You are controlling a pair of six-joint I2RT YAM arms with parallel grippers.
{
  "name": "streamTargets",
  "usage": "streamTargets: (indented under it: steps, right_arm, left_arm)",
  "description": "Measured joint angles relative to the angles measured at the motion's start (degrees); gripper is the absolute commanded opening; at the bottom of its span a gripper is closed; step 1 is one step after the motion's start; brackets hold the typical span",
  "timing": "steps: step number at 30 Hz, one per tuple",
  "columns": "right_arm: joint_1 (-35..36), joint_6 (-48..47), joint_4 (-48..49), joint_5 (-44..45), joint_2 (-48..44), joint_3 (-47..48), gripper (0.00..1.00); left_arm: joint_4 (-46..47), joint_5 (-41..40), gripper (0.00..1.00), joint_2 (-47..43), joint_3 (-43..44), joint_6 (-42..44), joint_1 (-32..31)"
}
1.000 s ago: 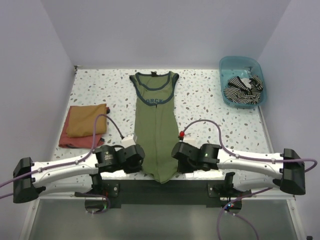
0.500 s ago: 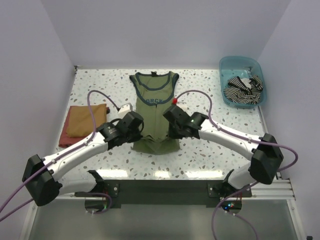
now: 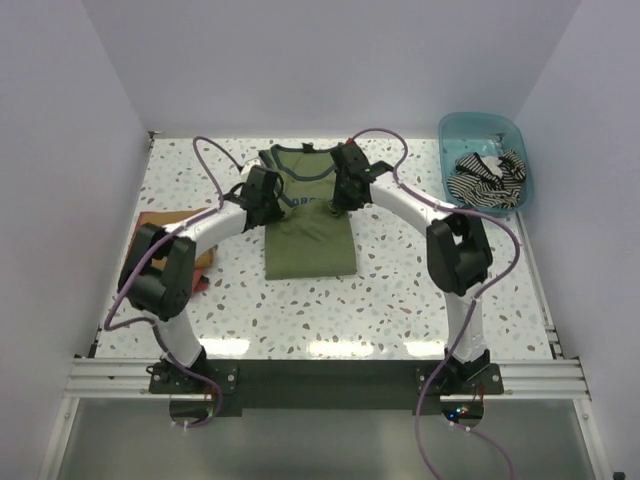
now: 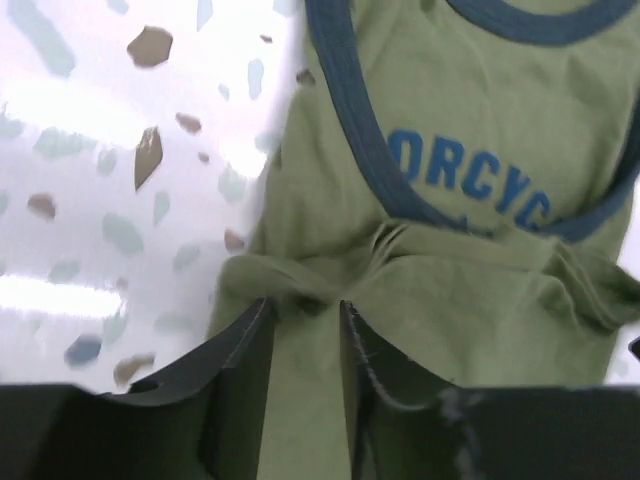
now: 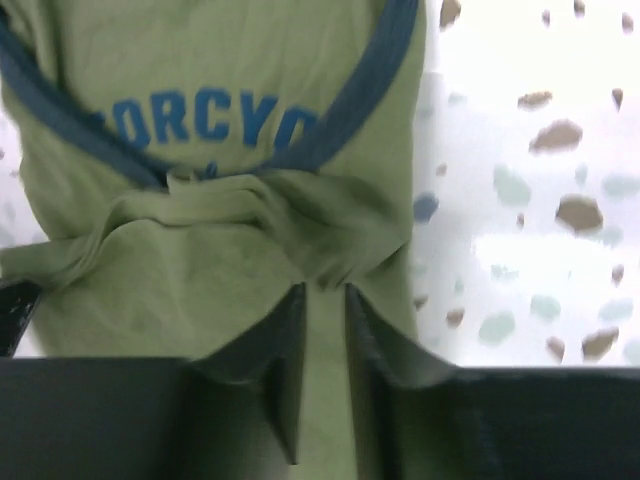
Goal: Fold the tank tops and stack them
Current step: Fold the tank top
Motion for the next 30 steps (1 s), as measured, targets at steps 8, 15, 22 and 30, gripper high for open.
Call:
streamTargets:
  steps: [8,15,22,30]
  right_arm:
    - [-4.33,-1.2,0.57,-1.27,5.31,3.32,0.51]
    - [-2.78,-1.05,2.23,-1.2,-3.08,-5.86,0.39]
    - [3.56,-1.03,2.8,-0.68,-0.33,-0.28,0.35]
    - [7.52,-1.49,3.32,2.58,10.93,7.08,0.44]
  left_arm:
    - [11.32,10.23,0.62,7.3,0.66,2.47,6.91]
    - [12.04,11.43,0.42,-0.94,-0.96,1.2,5.95]
    - [11.78,9.55,0.27,-3.06,-3.02,-3.17,0.81]
    - [7.93,4.11,0.28,-5.64,-7.17,-6.8,0.94]
